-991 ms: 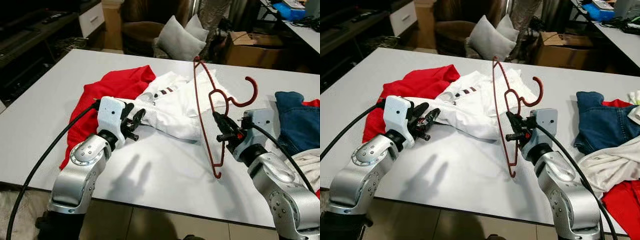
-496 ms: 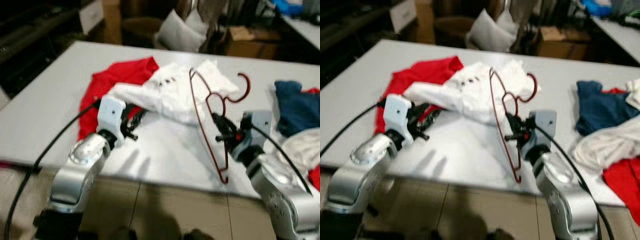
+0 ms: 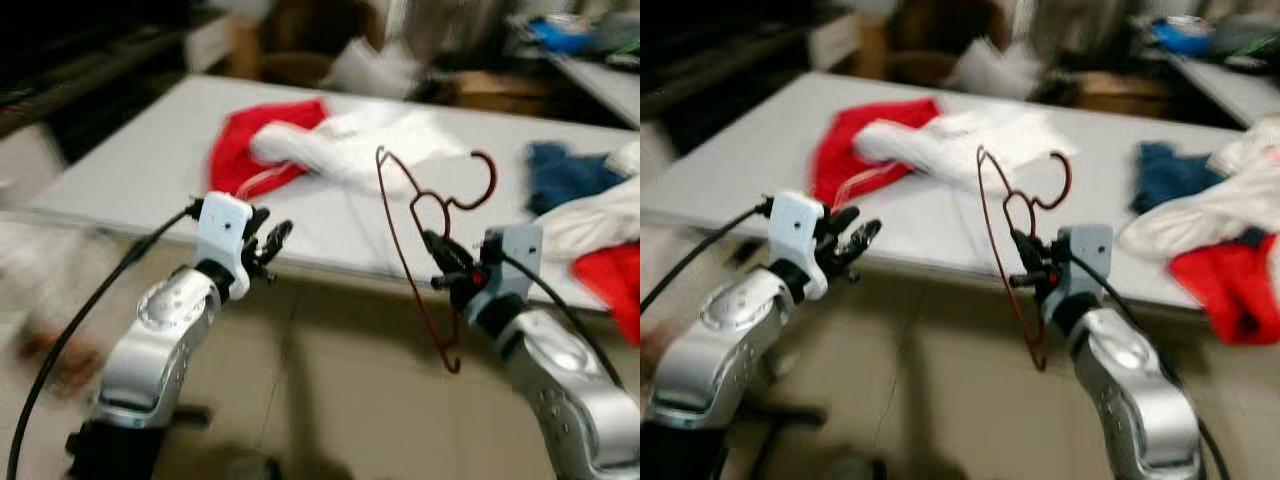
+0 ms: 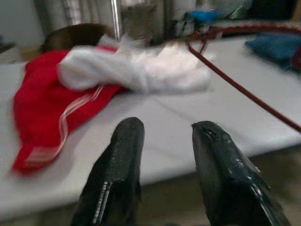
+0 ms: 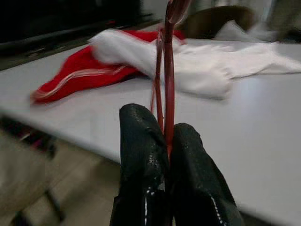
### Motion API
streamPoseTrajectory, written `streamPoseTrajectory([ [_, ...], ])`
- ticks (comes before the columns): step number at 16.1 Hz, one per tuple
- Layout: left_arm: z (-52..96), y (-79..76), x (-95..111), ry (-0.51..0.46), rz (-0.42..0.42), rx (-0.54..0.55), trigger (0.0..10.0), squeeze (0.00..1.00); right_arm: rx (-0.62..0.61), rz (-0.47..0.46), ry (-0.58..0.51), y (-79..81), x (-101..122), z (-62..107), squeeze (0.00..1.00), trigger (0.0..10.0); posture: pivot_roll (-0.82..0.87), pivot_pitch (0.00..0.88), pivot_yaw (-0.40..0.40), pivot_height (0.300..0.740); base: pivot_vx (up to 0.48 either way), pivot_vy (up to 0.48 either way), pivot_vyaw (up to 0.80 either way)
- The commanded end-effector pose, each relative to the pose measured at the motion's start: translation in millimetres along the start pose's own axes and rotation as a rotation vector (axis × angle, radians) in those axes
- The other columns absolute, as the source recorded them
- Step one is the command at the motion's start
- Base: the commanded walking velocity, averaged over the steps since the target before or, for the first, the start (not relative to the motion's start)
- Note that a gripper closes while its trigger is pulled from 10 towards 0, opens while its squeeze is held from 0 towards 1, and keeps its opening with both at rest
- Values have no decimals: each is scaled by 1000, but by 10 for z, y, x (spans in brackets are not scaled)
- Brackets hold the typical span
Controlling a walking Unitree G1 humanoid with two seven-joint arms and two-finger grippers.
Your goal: Hang hanger
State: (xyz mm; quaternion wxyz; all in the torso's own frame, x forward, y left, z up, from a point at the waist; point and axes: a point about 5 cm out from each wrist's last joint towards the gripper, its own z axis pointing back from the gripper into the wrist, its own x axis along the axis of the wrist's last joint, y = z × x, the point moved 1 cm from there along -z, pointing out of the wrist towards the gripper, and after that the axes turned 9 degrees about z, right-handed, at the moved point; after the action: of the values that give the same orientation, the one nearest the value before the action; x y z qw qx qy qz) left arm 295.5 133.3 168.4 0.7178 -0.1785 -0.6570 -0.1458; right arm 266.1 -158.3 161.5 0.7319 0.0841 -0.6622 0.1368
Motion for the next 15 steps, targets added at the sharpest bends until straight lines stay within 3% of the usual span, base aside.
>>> streamPoseTrajectory([
  [1,-19,-28,52,-14,-23,-28,10000,0,15,25,3,3,21,10,0,10000,-128,0,0,719,0,0,0],
  [5,-35,-5,203,-24,-37,-135,10000,0,191,223,26,-75,110,41,0,10000,-130,0,6,719,0,0,0],
  [6,-25,-41,279,-38,-39,-204,10000,1000,248,265,34,-100,142,56,0,10000,-130,0,5,719,0,0,0],
  [9,-4,-135,420,-55,-51,-349,10000,1000,386,340,49,-118,215,96,0,10000,-132,0,1,719,0,0,0],
  [11,5,-197,635,-68,-107,-509,10000,1000,526,427,68,-182,310,134,0,10000,-134,0,-6,719,0,0,0],
  [15,38,-250,1018,-111,-167,-698,10000,1000,672,526,60,-263,474,161,0,10000,-135,0,-3,719,0,0,0],
])
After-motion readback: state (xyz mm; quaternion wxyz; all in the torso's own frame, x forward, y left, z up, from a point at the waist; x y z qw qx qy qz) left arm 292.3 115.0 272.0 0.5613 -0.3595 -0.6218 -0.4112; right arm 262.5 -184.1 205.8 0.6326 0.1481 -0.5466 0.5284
